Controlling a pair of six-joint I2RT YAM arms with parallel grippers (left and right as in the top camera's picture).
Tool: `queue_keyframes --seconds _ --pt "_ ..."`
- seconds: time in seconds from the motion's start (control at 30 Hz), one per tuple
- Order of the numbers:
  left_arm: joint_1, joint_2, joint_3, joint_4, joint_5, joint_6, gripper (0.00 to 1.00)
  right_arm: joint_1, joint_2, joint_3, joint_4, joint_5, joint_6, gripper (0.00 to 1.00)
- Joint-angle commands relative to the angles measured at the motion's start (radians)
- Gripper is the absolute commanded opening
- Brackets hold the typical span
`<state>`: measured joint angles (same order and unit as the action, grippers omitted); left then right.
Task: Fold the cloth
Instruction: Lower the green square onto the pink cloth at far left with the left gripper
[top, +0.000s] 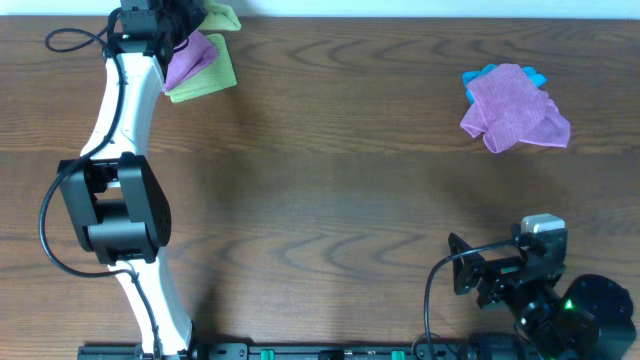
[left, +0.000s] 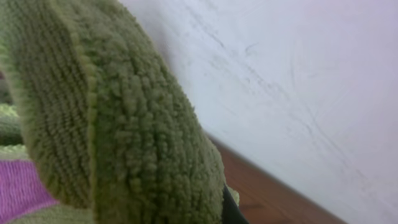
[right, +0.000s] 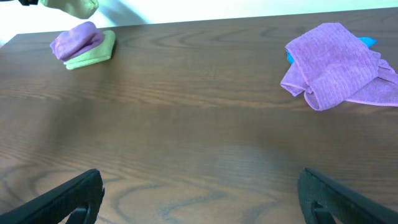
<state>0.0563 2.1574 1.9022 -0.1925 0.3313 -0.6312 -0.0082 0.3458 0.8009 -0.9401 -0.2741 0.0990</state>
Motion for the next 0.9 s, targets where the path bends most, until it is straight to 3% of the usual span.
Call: queue_keyframes --seconds 0.0,0.27,0.87 --pt "0.004 0.043 0.015 0.018 -0.021 0.023 0.05 -0.013 -0.001 -0.006 0.001 -0.003 0.013 0.99" --pt "0.008 0.098 0.015 0.03 -0.013 0.025 0.05 -0.013 -0.001 -0.006 0.001 -0.003 0.013 0.99" --pt "0.049 0.126 0.015 -0.206 -0.07 0.087 0.06 -0.013 -0.001 -0.006 0.001 -0.003 0.013 0.99"
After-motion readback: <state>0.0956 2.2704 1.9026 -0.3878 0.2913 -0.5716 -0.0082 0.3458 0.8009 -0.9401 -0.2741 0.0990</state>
